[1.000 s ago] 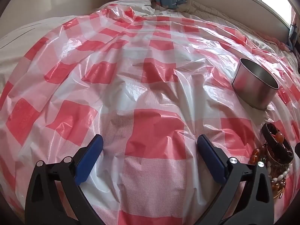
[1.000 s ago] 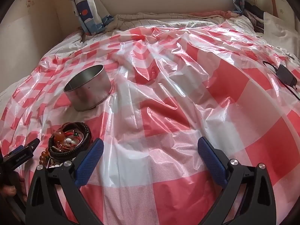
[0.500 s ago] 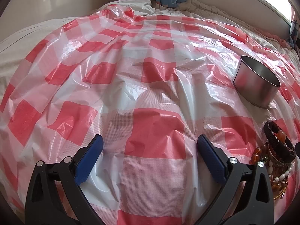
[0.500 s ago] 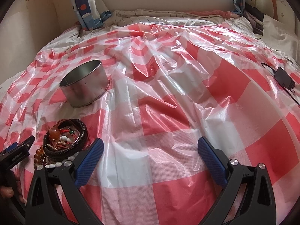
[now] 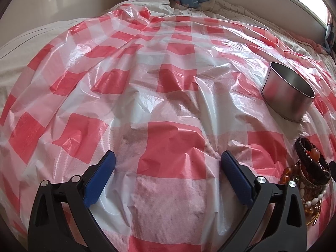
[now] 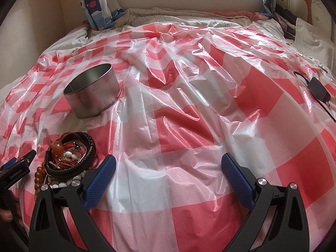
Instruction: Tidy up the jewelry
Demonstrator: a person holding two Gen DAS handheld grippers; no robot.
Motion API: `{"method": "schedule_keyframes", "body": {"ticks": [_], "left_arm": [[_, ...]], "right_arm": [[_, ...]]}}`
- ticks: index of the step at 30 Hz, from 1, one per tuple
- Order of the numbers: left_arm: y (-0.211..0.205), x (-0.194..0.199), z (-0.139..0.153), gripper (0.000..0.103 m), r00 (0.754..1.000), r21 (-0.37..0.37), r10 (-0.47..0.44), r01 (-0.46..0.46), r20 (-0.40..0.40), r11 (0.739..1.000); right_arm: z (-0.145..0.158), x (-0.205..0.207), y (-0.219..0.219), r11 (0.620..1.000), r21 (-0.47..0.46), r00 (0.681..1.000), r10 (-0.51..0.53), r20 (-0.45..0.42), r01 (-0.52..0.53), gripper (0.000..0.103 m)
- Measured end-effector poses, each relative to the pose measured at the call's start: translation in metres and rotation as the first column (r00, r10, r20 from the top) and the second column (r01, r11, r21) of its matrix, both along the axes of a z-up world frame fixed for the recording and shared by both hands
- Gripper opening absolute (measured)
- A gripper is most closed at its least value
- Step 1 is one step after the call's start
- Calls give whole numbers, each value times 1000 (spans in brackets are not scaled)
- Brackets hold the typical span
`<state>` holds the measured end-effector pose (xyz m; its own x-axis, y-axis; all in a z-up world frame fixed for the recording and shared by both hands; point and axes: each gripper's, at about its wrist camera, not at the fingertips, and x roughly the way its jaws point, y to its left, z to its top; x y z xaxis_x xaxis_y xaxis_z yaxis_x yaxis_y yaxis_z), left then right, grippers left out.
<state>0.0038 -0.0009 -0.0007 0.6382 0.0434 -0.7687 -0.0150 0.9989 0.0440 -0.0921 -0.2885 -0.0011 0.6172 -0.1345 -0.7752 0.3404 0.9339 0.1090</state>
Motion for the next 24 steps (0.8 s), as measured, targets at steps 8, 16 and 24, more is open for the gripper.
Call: {"method": "schedule_keyframes", "body": {"ticks": [8,16,24], "left_arm": [[-1,0,-1,97,1000,2,1,-1,-1,1000],[-1,0,-2,97,1000,4,13,-13,-6,1000],[0,-3,-1,97,1000,-4,7,-7,-2,1000]], "right_arm": [[0,1,0,1000,1,1000,0,0,0,96],[0,1,1,1000,0,1000,0,-2,0,96],[-1,1,1,1000,1,1000,0,1,0,96]]}}
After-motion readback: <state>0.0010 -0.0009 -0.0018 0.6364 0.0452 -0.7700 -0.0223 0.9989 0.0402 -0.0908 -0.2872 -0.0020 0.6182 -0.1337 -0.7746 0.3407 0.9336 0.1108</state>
